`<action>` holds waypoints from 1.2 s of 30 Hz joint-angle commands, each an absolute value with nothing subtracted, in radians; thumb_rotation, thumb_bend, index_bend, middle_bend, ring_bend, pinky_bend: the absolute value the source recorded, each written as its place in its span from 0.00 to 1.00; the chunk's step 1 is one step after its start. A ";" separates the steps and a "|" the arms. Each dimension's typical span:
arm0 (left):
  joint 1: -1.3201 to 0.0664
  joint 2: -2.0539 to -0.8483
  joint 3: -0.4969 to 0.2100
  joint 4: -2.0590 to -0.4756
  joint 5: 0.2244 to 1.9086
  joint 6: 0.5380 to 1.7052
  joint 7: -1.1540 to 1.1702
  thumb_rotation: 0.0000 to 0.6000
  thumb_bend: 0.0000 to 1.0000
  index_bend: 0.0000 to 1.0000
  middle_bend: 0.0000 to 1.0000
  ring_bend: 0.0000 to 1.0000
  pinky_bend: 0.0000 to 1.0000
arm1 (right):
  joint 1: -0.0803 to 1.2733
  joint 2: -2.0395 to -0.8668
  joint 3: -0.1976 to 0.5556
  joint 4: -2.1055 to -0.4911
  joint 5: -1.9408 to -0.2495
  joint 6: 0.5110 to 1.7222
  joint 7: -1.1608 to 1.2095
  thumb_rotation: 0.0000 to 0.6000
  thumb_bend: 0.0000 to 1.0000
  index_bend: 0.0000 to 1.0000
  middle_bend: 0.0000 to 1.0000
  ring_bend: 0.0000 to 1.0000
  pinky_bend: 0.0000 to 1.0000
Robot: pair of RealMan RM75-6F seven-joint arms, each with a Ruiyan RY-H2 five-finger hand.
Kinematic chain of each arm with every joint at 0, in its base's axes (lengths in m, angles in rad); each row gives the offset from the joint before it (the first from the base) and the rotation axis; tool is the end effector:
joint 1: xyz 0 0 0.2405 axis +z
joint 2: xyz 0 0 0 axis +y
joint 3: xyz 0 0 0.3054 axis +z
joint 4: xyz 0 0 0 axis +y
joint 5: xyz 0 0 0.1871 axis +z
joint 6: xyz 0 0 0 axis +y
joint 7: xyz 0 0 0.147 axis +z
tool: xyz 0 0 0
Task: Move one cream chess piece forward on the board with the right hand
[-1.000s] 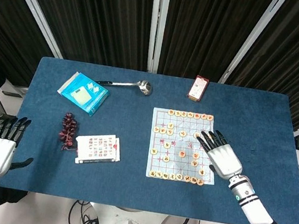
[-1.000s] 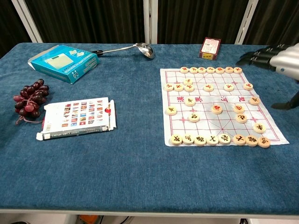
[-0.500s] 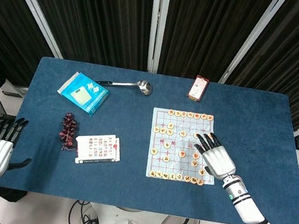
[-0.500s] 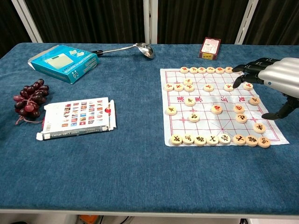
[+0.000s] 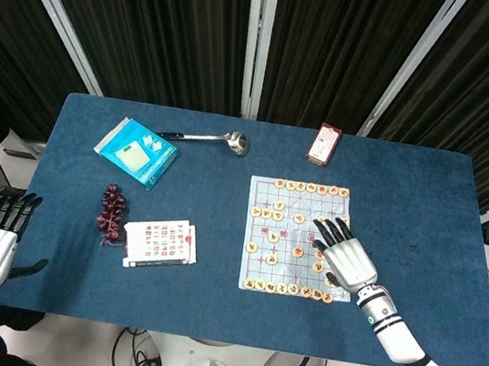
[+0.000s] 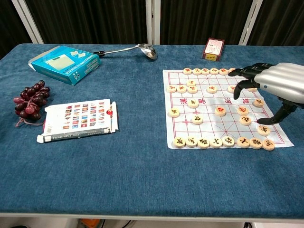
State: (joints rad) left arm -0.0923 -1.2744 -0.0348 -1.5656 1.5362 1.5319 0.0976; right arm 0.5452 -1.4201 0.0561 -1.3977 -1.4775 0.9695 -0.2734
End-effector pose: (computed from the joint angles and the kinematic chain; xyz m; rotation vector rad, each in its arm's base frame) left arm -0.3370 0.1853 0.1521 -1.3985 -0.8720 -0.9576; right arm -0.2697 -0.3219 0.0408 2.0189 -0.7075 0.7304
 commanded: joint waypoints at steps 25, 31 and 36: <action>-0.081 -1.271 -0.031 -1.535 1.538 1.539 0.054 1.00 0.09 0.03 0.05 0.00 0.03 | 0.562 -1.473 0.045 -1.375 -1.433 0.971 -0.319 1.00 0.13 0.46 0.01 0.00 0.00; -0.082 -1.271 -0.032 -1.534 1.539 1.538 0.052 1.00 0.09 0.03 0.05 0.00 0.03 | 0.562 -1.466 0.042 -1.379 -1.424 0.970 -0.323 1.00 0.13 0.46 0.02 0.00 0.00; -0.081 -1.273 -0.032 -1.533 1.539 1.537 0.053 1.00 0.09 0.03 0.05 0.00 0.03 | 0.563 -1.466 0.042 -1.377 -1.412 0.965 -0.325 1.00 0.13 0.46 0.02 0.00 0.00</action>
